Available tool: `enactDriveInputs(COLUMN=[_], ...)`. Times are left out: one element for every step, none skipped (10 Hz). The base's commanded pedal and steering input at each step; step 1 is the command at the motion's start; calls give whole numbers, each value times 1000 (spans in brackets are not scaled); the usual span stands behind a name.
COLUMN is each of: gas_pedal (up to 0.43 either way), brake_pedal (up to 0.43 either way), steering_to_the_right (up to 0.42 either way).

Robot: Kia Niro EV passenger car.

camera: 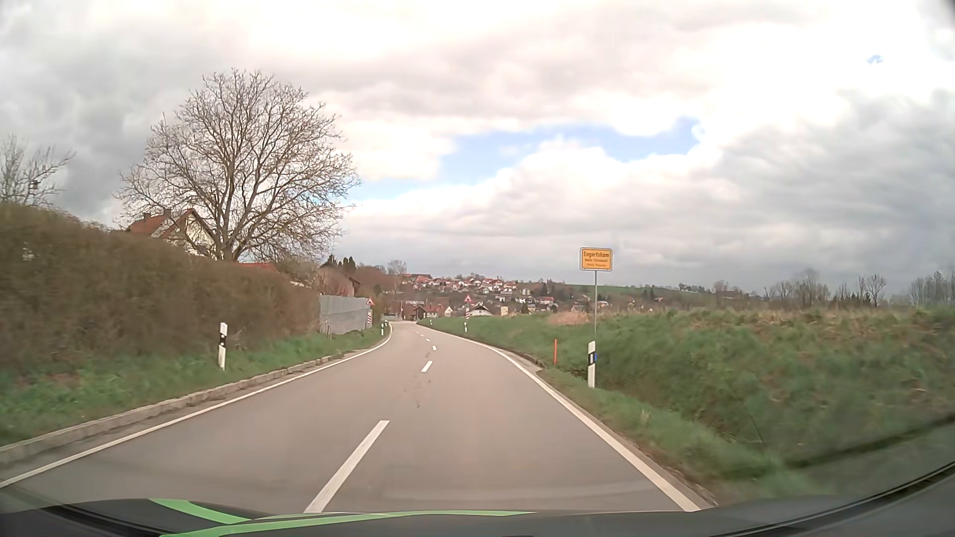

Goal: Follow the waypoints while adhering to traffic rules and regulations

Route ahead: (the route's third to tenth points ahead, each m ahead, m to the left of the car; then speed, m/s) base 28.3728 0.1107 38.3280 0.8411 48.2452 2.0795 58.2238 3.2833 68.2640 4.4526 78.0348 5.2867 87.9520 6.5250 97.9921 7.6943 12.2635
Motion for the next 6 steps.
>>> enactDriveInputs(gas_pedal=[0, 0, 0, 0, 0, 0], brake_pedal=[43, 18, 6, 0, 0, 0], steering_to_the_right=[-4, -4, -4, -4, -4, -5])
